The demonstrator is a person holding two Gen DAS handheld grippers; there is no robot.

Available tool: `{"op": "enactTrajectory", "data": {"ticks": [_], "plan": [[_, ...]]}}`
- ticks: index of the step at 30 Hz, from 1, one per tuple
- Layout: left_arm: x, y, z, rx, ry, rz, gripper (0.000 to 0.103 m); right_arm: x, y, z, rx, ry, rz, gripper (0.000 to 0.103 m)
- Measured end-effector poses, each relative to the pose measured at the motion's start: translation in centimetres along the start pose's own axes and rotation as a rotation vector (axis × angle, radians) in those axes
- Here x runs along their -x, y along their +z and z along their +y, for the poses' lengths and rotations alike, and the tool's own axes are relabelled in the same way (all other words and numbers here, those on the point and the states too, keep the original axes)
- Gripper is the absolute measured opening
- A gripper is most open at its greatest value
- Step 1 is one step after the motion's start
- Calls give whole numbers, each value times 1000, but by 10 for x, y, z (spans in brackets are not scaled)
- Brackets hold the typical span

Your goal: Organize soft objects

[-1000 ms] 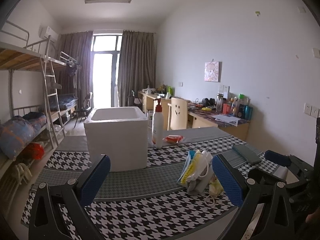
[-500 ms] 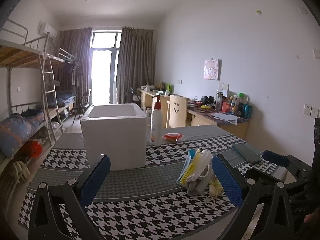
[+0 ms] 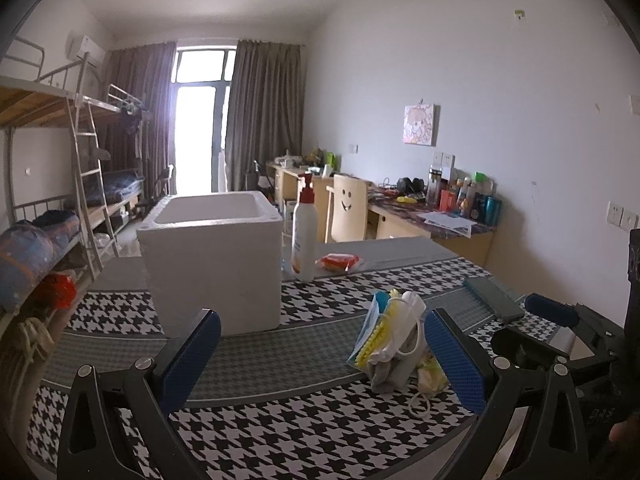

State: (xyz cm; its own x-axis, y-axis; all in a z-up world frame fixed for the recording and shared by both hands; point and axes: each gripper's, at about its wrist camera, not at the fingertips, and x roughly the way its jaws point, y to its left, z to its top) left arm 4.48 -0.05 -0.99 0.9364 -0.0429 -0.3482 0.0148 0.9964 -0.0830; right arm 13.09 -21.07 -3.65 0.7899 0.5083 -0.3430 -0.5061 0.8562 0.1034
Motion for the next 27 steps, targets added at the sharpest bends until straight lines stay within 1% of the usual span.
{"op": "enactTrajectory", "data": {"ticks": [11, 27], "plan": [[-21, -1, -2, -4, -9, 46, 102, -12, -2, -10, -20, -23, 39, 100], [-57, 5, -9, -18, -30, 95, 102, -26, 3, -25, -35, -40, 61, 100]]}}
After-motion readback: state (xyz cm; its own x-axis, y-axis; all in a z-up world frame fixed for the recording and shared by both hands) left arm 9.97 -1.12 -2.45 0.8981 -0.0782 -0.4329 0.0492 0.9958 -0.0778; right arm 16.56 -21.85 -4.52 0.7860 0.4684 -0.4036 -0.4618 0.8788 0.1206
